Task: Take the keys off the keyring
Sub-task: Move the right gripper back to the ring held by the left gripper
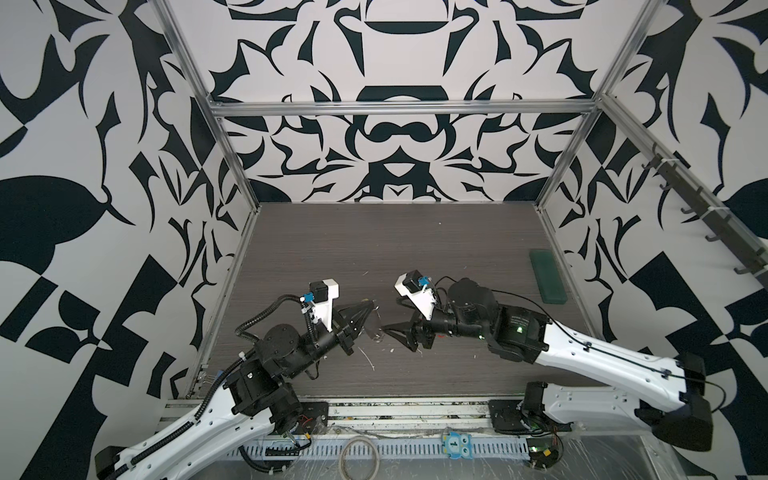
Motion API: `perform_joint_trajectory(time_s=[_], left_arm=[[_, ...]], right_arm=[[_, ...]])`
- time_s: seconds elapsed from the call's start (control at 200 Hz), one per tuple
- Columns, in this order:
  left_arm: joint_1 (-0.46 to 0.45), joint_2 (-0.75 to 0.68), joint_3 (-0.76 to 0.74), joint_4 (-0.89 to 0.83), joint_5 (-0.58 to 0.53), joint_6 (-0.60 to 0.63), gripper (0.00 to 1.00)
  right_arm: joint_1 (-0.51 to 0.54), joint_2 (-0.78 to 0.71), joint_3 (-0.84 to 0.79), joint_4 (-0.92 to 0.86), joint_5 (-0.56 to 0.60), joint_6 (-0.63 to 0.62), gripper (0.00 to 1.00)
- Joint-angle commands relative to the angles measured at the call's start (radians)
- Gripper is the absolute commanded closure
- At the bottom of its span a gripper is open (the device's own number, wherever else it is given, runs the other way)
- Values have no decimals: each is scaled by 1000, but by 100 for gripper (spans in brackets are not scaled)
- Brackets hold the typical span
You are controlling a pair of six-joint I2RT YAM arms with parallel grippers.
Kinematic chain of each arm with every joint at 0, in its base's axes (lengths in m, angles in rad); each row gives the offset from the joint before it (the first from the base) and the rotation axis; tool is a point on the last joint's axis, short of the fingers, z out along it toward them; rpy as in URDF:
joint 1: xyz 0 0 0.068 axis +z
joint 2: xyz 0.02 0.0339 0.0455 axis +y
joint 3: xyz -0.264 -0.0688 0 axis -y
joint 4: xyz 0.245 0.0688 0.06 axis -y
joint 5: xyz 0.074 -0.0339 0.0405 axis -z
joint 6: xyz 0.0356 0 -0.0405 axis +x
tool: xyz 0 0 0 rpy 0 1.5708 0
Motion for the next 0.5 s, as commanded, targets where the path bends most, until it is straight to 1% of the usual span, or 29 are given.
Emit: perform_joint_trajectory(time_s=[0.0, 0.085, 0.18, 0.415, 0.44, 0.45, 0.495], left_arm=[[3, -1, 16, 47, -2, -14, 100], [3, 2, 15, 50, -1, -15, 100], [3, 5, 14, 52, -1, -18, 100], [3, 9, 17, 52, 4, -25, 100], [2, 10, 17, 52, 5, -26, 100], [3, 10, 18, 52, 5, -26, 100], [3, 13, 19, 53, 7, -26, 100]], right_arm=[[15, 9, 57, 33, 20, -28, 20], [18, 28, 64, 47, 17, -23, 21], [21, 45, 70, 61, 8, -15, 25], [21, 73, 81, 64, 13, -12, 48], [21, 75, 83, 65, 14, -12, 51], [21, 76, 84, 65, 12, -12, 54], [21, 78, 84, 66, 12, -10, 60]])
